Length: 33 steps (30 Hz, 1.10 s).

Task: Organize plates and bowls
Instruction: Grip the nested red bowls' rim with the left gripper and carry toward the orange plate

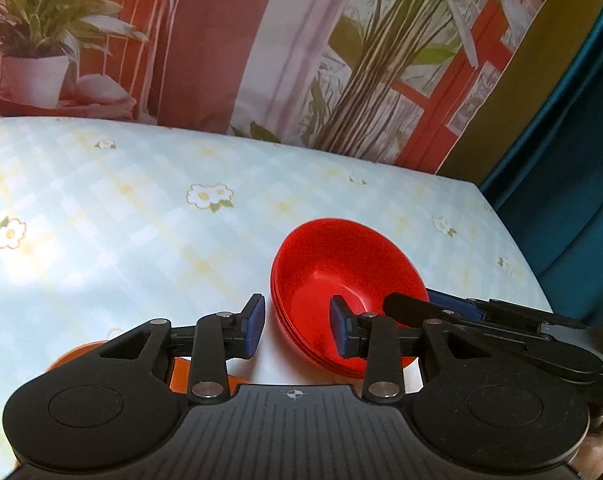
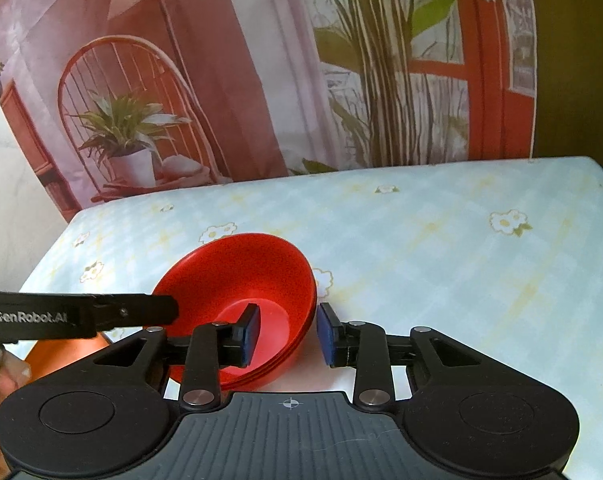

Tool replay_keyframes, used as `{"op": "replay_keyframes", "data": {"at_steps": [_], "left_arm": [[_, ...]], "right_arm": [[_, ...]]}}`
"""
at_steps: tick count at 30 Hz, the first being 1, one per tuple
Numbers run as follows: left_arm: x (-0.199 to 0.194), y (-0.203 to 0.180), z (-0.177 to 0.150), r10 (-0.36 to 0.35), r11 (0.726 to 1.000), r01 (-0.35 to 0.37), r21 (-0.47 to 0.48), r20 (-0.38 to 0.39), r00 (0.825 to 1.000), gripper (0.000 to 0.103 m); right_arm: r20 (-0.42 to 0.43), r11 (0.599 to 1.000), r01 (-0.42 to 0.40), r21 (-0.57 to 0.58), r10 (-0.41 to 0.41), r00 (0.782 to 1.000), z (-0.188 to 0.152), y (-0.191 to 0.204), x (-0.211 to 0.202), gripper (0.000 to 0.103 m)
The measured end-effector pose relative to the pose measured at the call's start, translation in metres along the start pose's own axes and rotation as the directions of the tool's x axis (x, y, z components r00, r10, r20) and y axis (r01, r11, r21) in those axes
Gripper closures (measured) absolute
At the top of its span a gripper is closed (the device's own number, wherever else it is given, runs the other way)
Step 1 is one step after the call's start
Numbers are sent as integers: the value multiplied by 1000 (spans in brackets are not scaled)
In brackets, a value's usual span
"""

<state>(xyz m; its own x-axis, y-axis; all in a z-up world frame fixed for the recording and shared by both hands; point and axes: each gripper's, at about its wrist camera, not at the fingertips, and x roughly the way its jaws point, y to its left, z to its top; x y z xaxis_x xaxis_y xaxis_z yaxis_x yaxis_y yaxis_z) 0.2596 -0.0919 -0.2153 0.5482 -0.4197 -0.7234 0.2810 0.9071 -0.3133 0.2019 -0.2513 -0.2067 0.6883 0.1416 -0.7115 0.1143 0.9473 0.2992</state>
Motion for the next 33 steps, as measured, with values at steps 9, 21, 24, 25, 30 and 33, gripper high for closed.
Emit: {"op": "replay_keyframes", "data": {"at_steps": [9,21,24,25,30,33], "left_arm": [[10,0,0,-11,1000,11,-2,-25,1000,66],[9,1,-2,-21,1000,21,11,-23,1000,74],[5,-3,-2,-20,999,20,29,-14,1000,74],[3,-4,-2,-21,999,21,34,-11,1000,74],[-7,-8,-2,-28,998,28,50,1,1000,74],[-15,-10,-3,-31,997,30,65,9,999,74]], "right_arm": [[-3,998,-23,52,23,1000,-7,-2,5,73],[22,995,-26,92,24,999,-13,-7,-3,80],[35,994,-28,104,25,999,-14,-8,-7,80],[42,994,-27,105,23,999,-14,-8,-9,80],[72,993,-30,116,22,997,-13,-9,-19,80],[90,992,-31,120,20,996,-13,-8,-25,80]]}}
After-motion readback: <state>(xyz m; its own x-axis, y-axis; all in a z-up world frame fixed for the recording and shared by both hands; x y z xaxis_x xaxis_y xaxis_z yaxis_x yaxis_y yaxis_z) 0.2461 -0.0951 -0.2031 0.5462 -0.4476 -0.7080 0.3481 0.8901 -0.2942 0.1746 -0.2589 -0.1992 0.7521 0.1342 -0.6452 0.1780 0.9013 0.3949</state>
